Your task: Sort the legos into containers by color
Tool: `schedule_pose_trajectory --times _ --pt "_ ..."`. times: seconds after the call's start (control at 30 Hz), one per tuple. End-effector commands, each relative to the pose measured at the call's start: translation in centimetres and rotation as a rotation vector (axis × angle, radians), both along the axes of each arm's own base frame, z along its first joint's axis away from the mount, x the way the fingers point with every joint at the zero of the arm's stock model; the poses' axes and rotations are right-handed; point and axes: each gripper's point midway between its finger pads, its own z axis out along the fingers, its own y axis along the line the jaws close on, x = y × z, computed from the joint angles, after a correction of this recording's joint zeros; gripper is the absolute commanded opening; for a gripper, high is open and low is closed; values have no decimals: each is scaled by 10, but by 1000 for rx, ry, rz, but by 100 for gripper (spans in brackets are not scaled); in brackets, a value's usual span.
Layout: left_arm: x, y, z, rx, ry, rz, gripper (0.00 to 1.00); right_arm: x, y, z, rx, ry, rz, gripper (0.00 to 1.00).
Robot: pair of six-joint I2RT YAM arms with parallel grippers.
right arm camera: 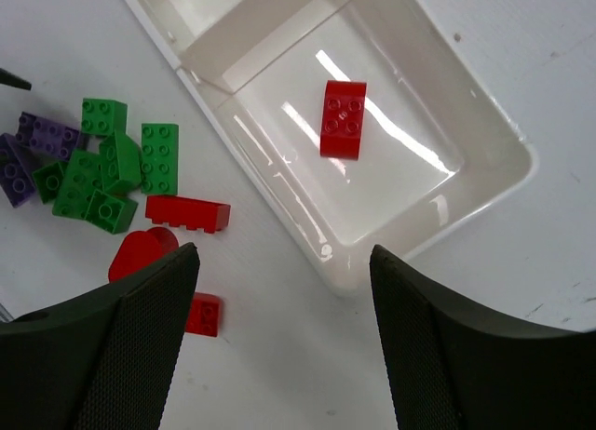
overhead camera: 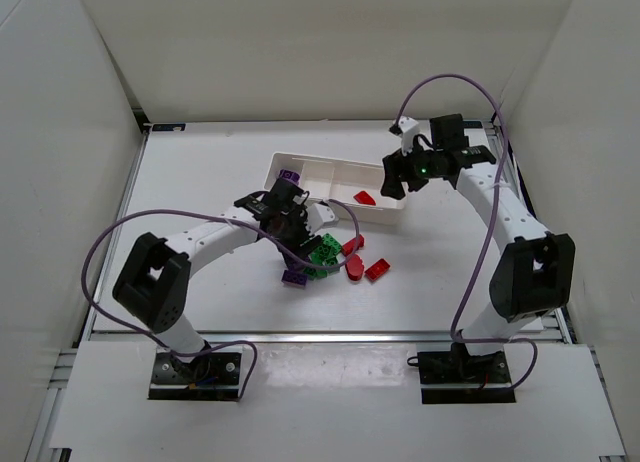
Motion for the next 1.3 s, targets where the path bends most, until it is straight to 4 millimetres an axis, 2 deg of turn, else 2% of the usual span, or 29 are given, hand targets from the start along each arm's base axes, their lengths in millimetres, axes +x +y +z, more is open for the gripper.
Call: schedule_pose_trajectory --times 0.0,0.03,0.13,0.4,0.67,0.77,0.9,0.93,0.97,1.07,1.2,1.27 --pt "18 -12 -2 -8 -41 16 72 -12 -12 9 -15 -20 -10 78" --pt "19 -11 -9 8 -24 19 72 -12 -17 8 -25 -23 -24 78" --pt "19 -15 -10 -4 -17 0 72 -13 -28 9 -37 -28 -41 78" --pt "8 -15 -28 25 23 -32 71 -12 -51 5 -52 -19 -81 77" --pt "-9 -3 -48 67 81 -51 67 -12 -64 6 -60 -18 -96 77" --pt "-11 1 -56 87 94 -48 61 -12 -64 5 -58 -15 -99 77" --pt "-8 4 -61 113 90 -41 42 -13 -64 3 -59 -9 -92 77" --pt "-8 5 -62 118 92 -38 32 -13 -65 3 -62 -12 -90 77" --pt "-7 6 -62 117 91 -35 29 -14 -64 2 -62 -12 -83 77" --pt "1 7 -46 94 63 -13 21 -25 -59 -2 -41 -6 -22 76" --pt "9 6 -10 47 14 -5 20 -68 -42 -10 -1 -89 239 77" --pt "17 6 21 1 -21 11 20 -97 -35 -16 -17 -151 403 78"
